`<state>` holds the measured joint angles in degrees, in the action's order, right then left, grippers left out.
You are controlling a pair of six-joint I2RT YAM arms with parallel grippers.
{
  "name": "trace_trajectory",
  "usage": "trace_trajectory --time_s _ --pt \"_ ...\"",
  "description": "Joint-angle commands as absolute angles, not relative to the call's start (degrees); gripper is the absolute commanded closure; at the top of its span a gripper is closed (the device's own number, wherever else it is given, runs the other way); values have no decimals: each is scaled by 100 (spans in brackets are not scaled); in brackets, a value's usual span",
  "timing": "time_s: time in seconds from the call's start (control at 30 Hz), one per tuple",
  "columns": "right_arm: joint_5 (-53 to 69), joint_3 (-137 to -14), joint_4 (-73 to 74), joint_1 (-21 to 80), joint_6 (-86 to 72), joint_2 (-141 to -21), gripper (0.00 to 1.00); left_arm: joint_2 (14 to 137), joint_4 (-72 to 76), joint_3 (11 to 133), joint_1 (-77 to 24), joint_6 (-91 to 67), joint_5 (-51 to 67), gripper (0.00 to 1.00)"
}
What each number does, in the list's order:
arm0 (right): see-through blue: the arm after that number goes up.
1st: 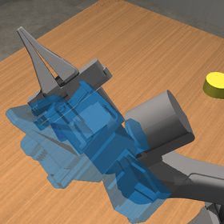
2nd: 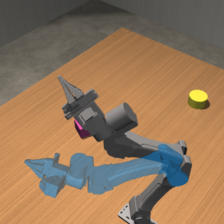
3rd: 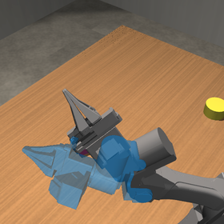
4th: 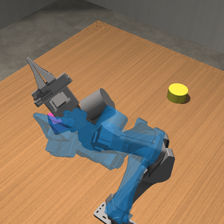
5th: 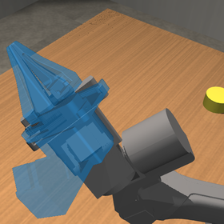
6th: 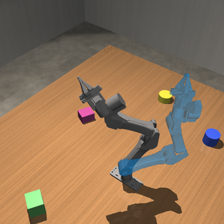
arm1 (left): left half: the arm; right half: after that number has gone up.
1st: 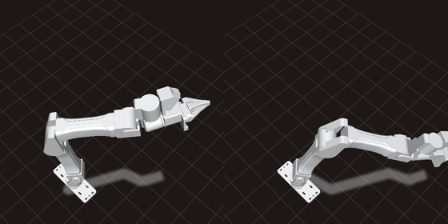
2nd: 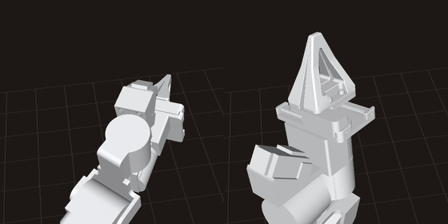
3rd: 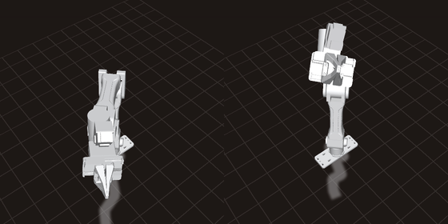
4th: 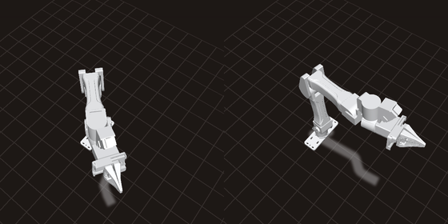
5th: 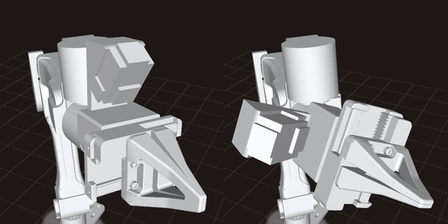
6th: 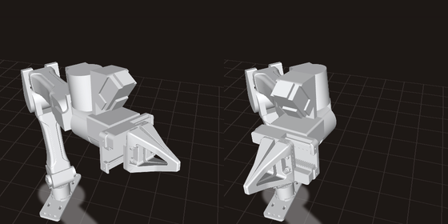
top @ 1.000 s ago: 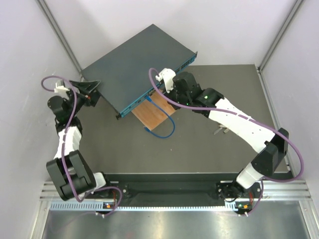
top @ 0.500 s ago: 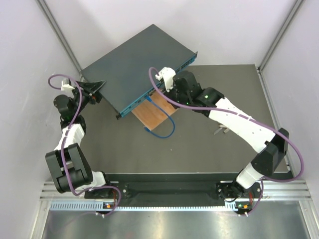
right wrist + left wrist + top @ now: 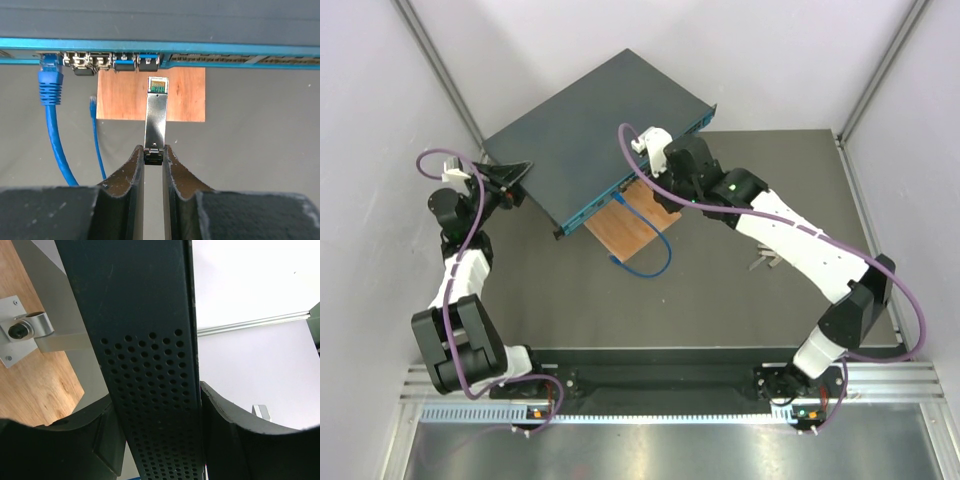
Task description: Insert the plug into the switch port
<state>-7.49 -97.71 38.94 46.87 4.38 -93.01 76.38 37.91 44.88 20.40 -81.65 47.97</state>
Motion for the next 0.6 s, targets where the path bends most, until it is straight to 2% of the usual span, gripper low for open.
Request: trace_trajectory --time_s 0.0,0.57 --pt "-826 -10107 3964 4772 255 -9369 100 7497 3639 4693 1652 -7445 4860 100" --pt "-712 -10380 4034 4781 88 -9589 100 7286 3349 4403 1459 -7374 4737 100"
